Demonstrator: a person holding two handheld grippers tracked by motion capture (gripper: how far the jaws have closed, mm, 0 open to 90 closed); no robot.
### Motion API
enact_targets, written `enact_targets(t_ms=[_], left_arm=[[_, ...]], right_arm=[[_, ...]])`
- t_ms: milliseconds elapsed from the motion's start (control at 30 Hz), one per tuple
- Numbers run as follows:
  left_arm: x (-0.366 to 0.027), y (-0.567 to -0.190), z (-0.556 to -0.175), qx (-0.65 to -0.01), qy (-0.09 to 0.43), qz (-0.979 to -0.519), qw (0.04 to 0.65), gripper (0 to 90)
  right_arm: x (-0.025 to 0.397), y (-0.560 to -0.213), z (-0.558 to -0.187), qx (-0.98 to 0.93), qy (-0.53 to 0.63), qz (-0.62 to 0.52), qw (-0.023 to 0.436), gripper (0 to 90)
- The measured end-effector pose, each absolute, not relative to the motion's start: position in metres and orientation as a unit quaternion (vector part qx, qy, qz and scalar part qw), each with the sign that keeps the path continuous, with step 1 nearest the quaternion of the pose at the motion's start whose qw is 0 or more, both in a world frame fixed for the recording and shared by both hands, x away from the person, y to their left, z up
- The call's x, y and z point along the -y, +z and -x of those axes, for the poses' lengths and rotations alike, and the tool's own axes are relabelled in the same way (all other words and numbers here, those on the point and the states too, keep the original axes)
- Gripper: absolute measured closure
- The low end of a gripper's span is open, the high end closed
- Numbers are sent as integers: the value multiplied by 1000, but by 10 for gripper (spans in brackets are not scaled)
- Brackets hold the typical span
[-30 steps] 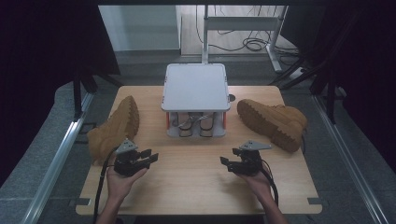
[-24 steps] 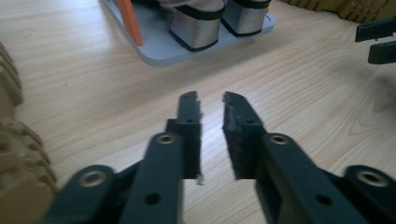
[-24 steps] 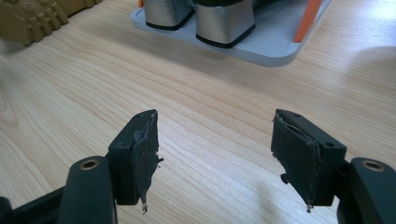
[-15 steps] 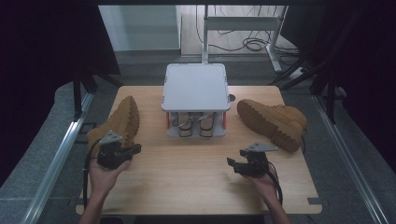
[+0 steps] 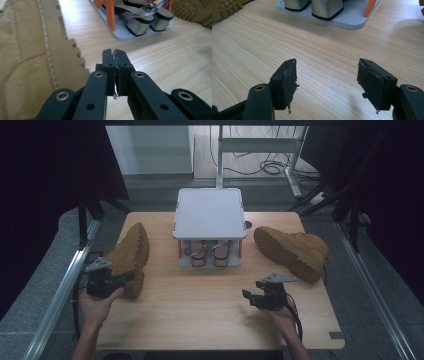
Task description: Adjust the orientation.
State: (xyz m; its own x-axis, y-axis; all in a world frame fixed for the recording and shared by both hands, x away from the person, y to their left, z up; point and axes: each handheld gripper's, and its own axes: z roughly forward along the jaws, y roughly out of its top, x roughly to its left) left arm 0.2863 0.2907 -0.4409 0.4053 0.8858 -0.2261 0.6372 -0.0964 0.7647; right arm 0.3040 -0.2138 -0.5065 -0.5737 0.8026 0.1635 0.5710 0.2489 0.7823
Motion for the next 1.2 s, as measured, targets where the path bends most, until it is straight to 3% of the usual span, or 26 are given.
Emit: enact_targets(t_ms=[1200], left_arm=[[-371,-454,-289,-598,164,-676,398,886]], right_arm=[[212,-514,-305,-783,412,-445,137,323]])
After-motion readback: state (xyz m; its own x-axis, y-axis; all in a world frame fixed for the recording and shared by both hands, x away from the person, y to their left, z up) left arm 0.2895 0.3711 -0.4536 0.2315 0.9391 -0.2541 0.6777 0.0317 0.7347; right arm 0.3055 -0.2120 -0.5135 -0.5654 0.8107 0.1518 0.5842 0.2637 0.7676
